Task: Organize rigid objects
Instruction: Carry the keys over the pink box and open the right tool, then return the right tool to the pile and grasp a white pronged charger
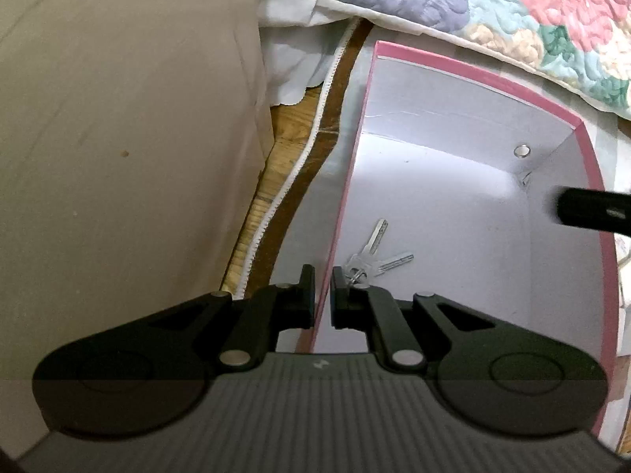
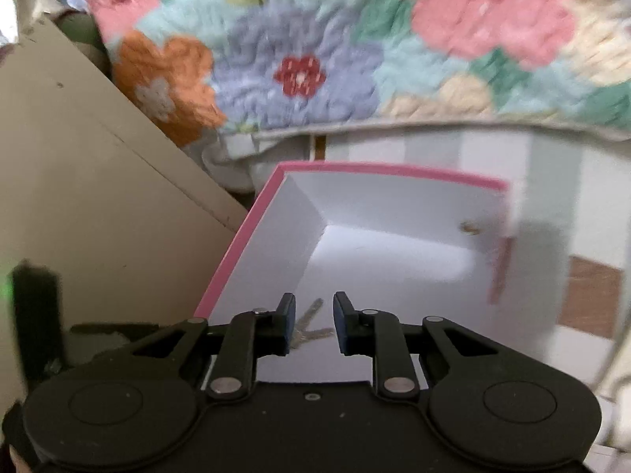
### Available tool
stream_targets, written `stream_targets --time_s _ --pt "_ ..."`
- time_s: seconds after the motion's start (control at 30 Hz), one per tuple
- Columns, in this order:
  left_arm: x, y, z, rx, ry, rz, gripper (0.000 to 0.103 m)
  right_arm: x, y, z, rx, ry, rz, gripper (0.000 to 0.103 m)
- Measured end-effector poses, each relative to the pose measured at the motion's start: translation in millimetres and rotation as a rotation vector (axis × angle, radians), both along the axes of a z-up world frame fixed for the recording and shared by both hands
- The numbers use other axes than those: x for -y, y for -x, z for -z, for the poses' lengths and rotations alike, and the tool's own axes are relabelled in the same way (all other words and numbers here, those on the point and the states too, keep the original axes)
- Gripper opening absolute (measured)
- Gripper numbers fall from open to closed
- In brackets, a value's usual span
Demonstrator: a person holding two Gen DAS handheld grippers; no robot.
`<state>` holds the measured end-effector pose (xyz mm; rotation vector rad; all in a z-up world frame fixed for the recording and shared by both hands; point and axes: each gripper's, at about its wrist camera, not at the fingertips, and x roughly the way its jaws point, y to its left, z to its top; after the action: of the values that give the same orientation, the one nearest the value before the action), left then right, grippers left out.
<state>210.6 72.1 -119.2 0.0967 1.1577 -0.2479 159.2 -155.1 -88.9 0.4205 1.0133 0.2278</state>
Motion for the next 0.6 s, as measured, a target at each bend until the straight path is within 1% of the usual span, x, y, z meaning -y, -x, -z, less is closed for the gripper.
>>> stream_targets --time_s 0.03,0.13,0.23,0.37,0.47,0.5,0.6 --pt "-0.5 -0.7 -0.2 -0.002 0.004 -0.002 0.007 6.6 8.5 -7.6 0.002 0.005 -0.002 0.028" --pt "0.0 -1.3 0.2 0.000 0.001 0.005 0.007 29.9 26.8 -22.7 -0.037 0.007 0.008 0.028" --pt "3.1 1.6 -0.1 0.017 -0.019 0.022 0.007 49.0 46.4 -37.3 -0.069 0.032 0.023 0.028" --pt "7.0 3.3 0.1 0.026 -0.039 0.030 0.007 77.6 72.7 -53.5 -0.103 0.045 0.080 0.034" --pt "7.2 2.3 0.4 0.026 -0.040 0.029 0.007 98.3 88.4 -57.0 -0.126 0.053 0.134 0.038" --pt "7.5 2.6 0.5 0.029 -0.043 0.034 0.007 103.9 92.7 -55.8 -0.134 0.057 0.155 0.041" --pt "10.3 3.8 0.8 0.044 -0.064 0.048 0.008 119.6 105.0 -46.2 -0.163 0.052 0.204 0.044"
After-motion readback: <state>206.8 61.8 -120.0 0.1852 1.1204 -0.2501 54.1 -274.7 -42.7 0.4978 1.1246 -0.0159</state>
